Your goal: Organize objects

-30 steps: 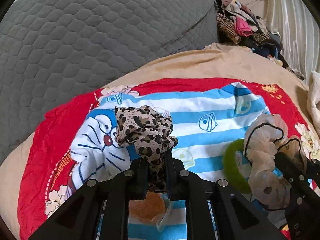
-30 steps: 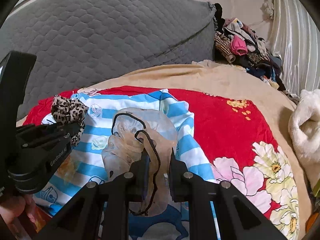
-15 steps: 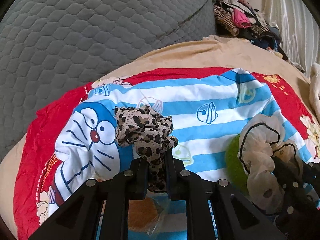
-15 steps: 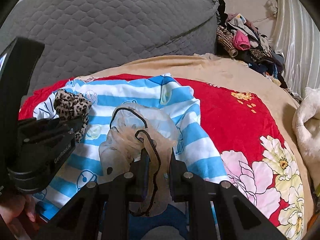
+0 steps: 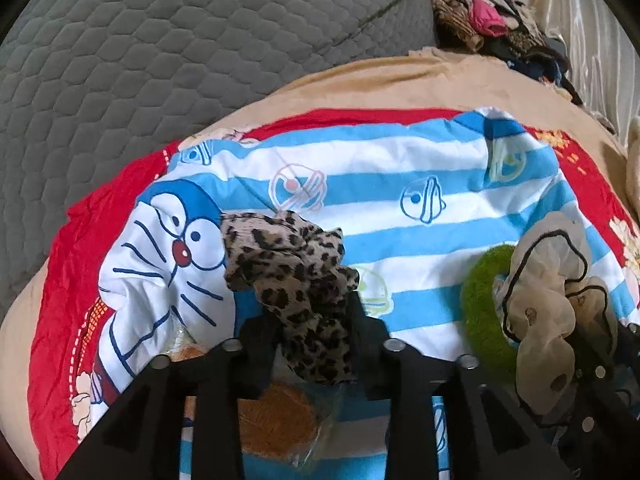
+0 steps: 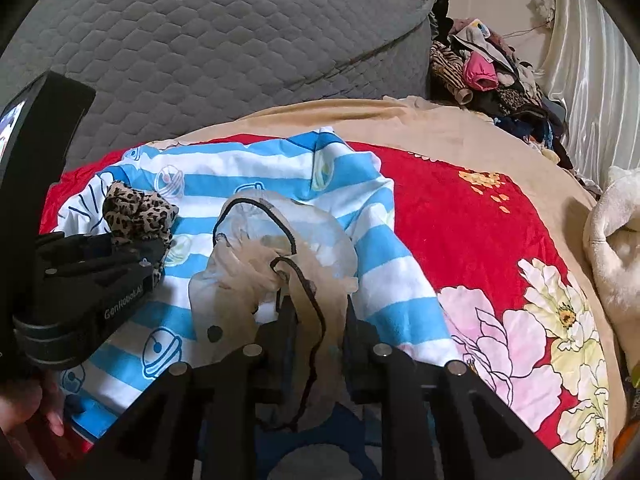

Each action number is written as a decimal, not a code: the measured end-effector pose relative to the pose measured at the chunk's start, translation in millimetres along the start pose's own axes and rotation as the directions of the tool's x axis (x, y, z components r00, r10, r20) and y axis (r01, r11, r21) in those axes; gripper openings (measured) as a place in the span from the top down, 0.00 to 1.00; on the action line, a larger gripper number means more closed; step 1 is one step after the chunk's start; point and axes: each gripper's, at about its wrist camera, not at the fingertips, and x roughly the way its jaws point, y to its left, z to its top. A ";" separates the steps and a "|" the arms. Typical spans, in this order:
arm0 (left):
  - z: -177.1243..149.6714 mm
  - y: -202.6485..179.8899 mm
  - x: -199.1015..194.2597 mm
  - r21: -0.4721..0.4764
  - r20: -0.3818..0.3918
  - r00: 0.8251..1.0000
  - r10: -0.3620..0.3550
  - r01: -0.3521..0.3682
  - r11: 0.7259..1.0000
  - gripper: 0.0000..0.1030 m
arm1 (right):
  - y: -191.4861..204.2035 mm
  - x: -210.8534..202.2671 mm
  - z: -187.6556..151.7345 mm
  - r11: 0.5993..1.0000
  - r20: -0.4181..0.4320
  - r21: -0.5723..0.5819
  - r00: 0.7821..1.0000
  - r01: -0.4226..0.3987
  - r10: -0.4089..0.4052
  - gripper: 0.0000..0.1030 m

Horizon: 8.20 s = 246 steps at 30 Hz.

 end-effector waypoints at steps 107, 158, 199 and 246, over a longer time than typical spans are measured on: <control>-88.4 80.4 -275.9 -0.041 0.165 0.986 -0.010 0.017 0.999 0.05 | 28.4 -266.0 -10.2 0.998 0.192 -0.057 0.981 -0.011 0.022 0.01; -145.6 106.6 -380.4 -0.026 0.276 0.960 -0.044 0.054 0.998 0.05 | 69.5 -387.2 -57.6 0.996 0.298 -0.084 0.954 -0.011 0.036 0.01; -216.6 114.2 -298.6 -0.050 0.155 0.985 -0.081 0.090 0.995 0.05 | 92.0 -326.3 -145.7 0.999 0.159 -0.037 0.987 0.009 -0.003 0.01; -211.6 91.2 -192.8 -0.019 0.065 0.992 -0.107 0.109 0.994 0.05 | 95.4 -223.4 -177.0 1.000 0.006 0.017 1.000 0.007 -0.007 0.01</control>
